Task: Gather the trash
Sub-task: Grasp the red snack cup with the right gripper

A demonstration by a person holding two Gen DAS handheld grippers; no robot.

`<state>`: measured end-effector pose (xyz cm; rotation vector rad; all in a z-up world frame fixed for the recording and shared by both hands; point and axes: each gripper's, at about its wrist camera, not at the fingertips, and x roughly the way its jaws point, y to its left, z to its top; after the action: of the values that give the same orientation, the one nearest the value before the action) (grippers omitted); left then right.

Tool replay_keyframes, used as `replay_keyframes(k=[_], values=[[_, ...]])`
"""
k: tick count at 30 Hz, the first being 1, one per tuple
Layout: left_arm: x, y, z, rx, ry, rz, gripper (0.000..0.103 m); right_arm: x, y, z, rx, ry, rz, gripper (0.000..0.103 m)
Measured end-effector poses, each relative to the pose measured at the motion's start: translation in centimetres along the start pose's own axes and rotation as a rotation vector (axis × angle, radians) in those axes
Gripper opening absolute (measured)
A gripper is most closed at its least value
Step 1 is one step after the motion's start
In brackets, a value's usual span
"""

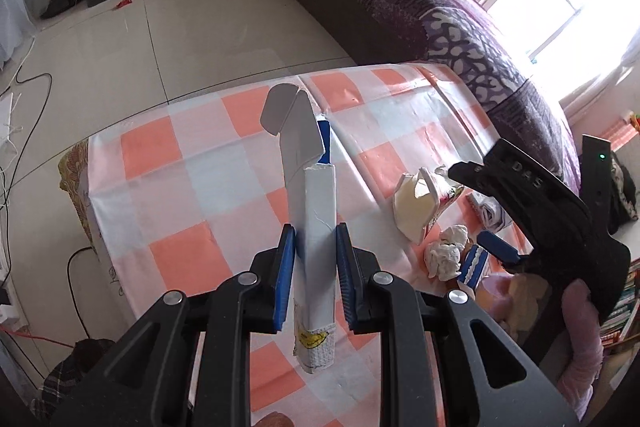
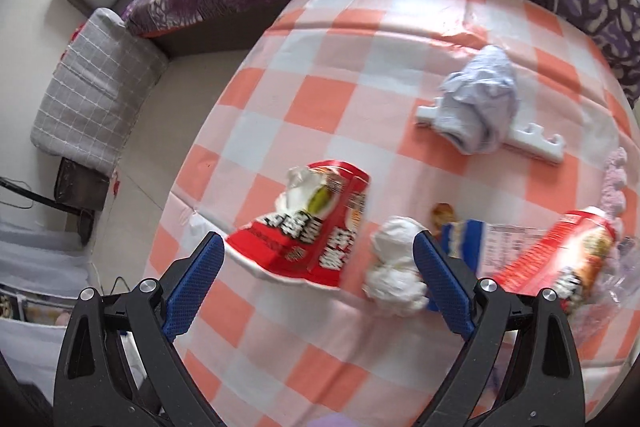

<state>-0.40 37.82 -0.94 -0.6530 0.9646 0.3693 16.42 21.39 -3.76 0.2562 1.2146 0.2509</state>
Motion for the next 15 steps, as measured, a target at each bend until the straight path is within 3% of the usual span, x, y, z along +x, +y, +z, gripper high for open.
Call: replay_keyframes(k=[5, 7, 10, 15], values=[[-0.1, 0.5, 0.2, -0.008, -0.005, 0.010, 0.021, 3.7, 0.9, 0.3, 0.013, 0.081, -0.043, 0.089], [-0.1, 0.4, 0.2, -0.007, -0.005, 0.008, 0.021, 4.4, 0.9, 0.3, -0.005, 0.094, -0.043, 0.057], [-0.2, 0.4, 0.2, -0.006, -0.010, 0.011, 0.021, 3.5, 0.7, 0.4, -0.020, 0.055, -0.005, 0.052], [-0.6, -0.6, 0.0, 0.007, -0.025, 0.007, 0.021, -0.3, 0.1, 0.4, -0.078, -0.061, -0.010, 0.051]])
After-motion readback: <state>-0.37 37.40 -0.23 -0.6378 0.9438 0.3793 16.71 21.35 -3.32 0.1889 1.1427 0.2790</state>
